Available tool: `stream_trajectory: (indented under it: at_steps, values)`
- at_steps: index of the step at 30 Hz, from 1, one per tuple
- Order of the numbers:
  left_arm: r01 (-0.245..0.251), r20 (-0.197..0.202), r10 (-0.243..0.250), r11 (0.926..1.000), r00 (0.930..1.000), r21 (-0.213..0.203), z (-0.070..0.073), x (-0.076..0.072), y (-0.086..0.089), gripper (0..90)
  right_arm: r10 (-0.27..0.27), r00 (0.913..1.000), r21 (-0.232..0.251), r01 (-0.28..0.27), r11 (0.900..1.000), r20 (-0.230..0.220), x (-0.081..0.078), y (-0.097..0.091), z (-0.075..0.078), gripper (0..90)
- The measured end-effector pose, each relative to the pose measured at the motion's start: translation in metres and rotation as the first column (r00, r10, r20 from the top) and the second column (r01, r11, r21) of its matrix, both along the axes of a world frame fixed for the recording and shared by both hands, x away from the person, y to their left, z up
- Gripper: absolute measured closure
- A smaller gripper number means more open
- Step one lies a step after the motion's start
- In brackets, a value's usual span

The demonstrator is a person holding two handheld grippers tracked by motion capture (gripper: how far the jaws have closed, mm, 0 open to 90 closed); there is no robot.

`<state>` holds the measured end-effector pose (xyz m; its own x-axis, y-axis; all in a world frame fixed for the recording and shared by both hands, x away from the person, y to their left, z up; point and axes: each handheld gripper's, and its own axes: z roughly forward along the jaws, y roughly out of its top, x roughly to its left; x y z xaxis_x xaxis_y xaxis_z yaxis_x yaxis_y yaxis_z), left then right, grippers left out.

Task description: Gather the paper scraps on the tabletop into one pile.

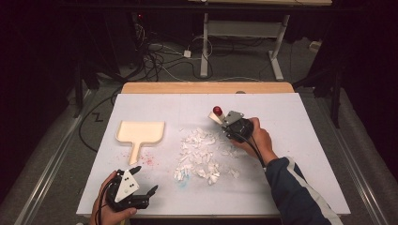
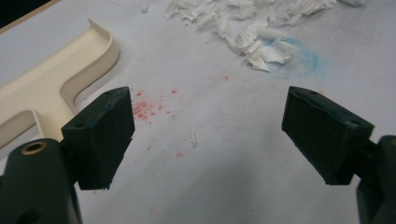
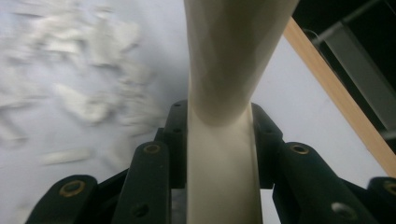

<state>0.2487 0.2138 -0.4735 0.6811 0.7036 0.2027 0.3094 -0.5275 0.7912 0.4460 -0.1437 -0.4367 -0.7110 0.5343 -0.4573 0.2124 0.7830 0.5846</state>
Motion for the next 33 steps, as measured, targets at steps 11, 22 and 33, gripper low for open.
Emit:
stream_trajectory:
  at_steps: [11,22,33]
  values:
    - [0.01,-0.019,-0.01,0.9999,0.9998,0.007,0.0,-0.001,-0.003,16.2,0.267,0.9623,0.008,-0.267,0.9637,-0.051,-0.069,-0.004,0.005,67.8]
    - [0.02,-0.019,-0.02,0.9998,0.9996,0.01,0.0,0.0,-0.006,16.2,0.281,0.9595,0.062,-0.279,0.9582,-0.02,-0.091,-0.018,0.029,68.0]
    - [0.015,-0.02,-0.015,0.9999,0.9997,-0.005,0.0,0.0,-0.005,16.2,0.215,0.9766,0.116,-0.213,0.9701,-0.004,-0.053,-0.015,0.05,68.0]
